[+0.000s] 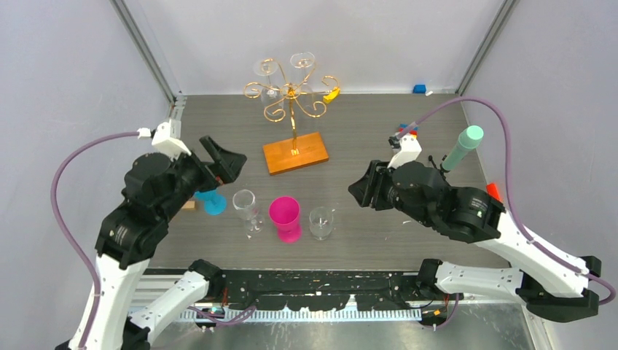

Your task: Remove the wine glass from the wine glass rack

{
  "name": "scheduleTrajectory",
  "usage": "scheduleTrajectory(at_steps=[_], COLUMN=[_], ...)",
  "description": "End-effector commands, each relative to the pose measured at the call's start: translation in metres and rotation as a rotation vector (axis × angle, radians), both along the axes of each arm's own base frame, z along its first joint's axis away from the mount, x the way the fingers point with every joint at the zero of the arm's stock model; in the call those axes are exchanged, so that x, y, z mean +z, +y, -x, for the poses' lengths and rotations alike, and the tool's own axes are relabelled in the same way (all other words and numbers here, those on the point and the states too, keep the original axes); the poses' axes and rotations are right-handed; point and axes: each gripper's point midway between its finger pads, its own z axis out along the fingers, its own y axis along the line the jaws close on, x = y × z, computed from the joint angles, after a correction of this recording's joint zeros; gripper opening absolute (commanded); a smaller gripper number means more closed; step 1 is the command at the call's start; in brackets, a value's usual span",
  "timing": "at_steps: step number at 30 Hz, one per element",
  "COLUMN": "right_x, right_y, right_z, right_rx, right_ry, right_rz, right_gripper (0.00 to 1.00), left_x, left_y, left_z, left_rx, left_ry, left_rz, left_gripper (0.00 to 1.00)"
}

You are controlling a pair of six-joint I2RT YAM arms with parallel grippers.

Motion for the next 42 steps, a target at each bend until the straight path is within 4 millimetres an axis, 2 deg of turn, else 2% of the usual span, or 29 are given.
scheduleTrajectory(at_steps=[1, 6, 9, 12, 13, 15, 19, 24, 26, 30, 34, 39, 42], right_x=[0.008, -0.006, -0.008, -0.003, -0.001, 0.005, 0.016, 0.016, 0.015, 0.01, 0.003, -0.003, -0.006], right_y=[0.0, 0.012, 0.015, 0.014, 0.013, 0.013, 0.016, 0.021, 0.024, 0.031, 0.037, 0.048, 0.051], right_z=[-0.004, 0.005, 0.01, 0.011, 0.01, 0.008, 0.004, -0.002, -0.003, -0.004, -0.008, -0.012, -0.014], right_rx=[-0.01, 0.051, 0.075, 0.082, 0.081, 0.075, 0.072, 0.068, 0.069, 0.072, 0.064, 0.077, 0.083], right_ry=[-0.037, 0.019, 0.033, 0.02, 0.013, -0.006, -0.041, -0.048, -0.041, -0.025, -0.012, -0.001, 0.002], right_rz=[-0.025, -0.031, -0.046, -0.057, -0.062, -0.071, -0.093, -0.071, -0.068, -0.068, -0.055, -0.031, -0.014], right_gripper=[0.49, 0.49, 0.49, 0.49, 0.49, 0.49, 0.49, 0.49, 0.49, 0.49, 0.49, 0.49, 0.49], left_x=[0.054, 0.072, 0.081, 0.091, 0.088, 0.092, 0.086, 0.073, 0.06, 0.049, 0.046, 0.029, 0.025], left_y=[0.0, -0.012, -0.021, -0.029, -0.032, -0.028, -0.013, -0.008, -0.01, -0.015, -0.025, -0.032, -0.037], left_z=[-0.031, -0.063, -0.089, -0.124, -0.136, -0.161, -0.215, -0.263, -0.282, -0.306, -0.32, -0.331, -0.332], left_rx=[0.078, 0.093, 0.101, 0.107, 0.098, 0.104, 0.085, 0.024, -0.02, -0.107, -0.201, -0.241, -0.263], left_ry=[-0.13, -0.156, -0.165, -0.173, -0.162, -0.151, -0.112, -0.078, -0.05, -0.027, -0.025, 0.026, 0.046], left_rz=[0.067, 0.064, 0.067, 0.085, 0.088, 0.113, 0.207, 0.226, 0.244, 0.286, 0.358, 0.409, 0.452], left_gripper=[1.0, 1.0, 1.0, 1.0, 1.0, 1.0, 0.9, 0.9, 0.9, 0.9, 0.91, 0.78, 0.64])
